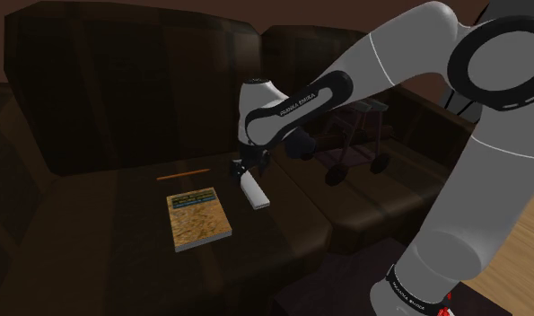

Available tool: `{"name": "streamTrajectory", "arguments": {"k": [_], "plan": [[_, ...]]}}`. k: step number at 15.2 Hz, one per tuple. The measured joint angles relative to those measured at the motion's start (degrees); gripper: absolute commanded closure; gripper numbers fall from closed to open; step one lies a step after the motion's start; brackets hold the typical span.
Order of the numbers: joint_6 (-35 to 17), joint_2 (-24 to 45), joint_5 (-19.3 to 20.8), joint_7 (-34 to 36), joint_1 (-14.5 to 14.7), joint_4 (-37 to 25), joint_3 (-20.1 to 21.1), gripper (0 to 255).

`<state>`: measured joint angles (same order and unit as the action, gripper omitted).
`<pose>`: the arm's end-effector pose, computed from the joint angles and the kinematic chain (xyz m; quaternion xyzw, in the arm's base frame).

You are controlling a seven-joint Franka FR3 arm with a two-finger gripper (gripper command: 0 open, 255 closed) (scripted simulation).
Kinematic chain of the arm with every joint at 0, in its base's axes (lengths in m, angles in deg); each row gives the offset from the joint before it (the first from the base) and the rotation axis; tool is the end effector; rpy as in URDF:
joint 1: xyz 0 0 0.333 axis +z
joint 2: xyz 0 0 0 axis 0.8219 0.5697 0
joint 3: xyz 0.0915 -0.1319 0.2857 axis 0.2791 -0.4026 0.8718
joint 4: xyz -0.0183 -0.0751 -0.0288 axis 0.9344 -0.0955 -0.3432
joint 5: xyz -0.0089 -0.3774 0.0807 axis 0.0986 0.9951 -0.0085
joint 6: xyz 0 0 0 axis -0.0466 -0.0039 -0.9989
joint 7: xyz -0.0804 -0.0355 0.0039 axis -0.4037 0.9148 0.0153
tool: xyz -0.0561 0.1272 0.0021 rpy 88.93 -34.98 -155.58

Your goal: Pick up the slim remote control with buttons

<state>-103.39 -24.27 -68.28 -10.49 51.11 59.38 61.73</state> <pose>0.5232 0.1181 0.3250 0.9985 -0.0528 0.0133 0.0111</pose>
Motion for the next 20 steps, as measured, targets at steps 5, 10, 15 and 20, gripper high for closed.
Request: {"name": "streamTrajectory", "arguments": {"k": [5,10,15,20], "plan": [[-2.31,1.97,0.98,0.74,0.11,0.42,-0.15,255],[-2.39,1.94,0.98,0.74,0.08,0.41,-0.18,255],[-2.13,1.74,0.88,0.72,0.1,0.39,-0.15,255],[1.09,-0.34,-0.2,-0.2,-0.05,-0.8,0.01,255]]}}
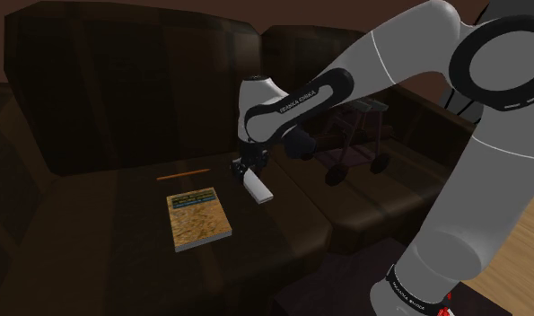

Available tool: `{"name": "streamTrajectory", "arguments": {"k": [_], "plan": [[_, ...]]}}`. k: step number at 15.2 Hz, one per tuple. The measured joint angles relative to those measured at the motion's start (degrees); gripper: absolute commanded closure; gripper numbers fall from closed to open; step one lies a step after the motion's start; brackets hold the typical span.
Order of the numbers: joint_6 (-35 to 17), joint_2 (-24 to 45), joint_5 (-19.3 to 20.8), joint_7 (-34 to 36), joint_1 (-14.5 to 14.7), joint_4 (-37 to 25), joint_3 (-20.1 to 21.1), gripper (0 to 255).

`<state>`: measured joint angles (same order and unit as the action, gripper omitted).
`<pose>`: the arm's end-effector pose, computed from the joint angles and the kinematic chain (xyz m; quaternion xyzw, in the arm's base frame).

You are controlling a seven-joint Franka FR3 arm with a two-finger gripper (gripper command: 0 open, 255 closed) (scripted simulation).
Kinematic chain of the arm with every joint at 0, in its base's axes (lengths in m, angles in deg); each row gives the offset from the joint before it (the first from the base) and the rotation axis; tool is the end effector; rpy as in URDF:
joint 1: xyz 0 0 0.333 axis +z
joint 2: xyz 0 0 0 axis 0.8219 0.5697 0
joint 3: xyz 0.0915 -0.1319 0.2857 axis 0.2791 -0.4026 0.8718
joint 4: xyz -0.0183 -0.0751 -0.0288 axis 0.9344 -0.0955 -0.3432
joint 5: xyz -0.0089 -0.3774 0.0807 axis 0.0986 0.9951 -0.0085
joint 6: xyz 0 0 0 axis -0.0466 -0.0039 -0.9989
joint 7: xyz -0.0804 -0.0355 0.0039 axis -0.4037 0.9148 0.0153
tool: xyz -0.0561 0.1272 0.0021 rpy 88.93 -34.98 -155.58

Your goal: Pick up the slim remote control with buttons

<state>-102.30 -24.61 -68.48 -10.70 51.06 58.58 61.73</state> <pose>0.5252 0.1179 0.3323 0.9984 -0.0531 0.0135 0.0111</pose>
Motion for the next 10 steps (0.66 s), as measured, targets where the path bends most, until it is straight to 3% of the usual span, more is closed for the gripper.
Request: {"name": "streamTrajectory", "arguments": {"k": [10], "plan": [[7.11,-4.05,-1.83,-1.35,-0.11,-3.3,0.13,255]]}}
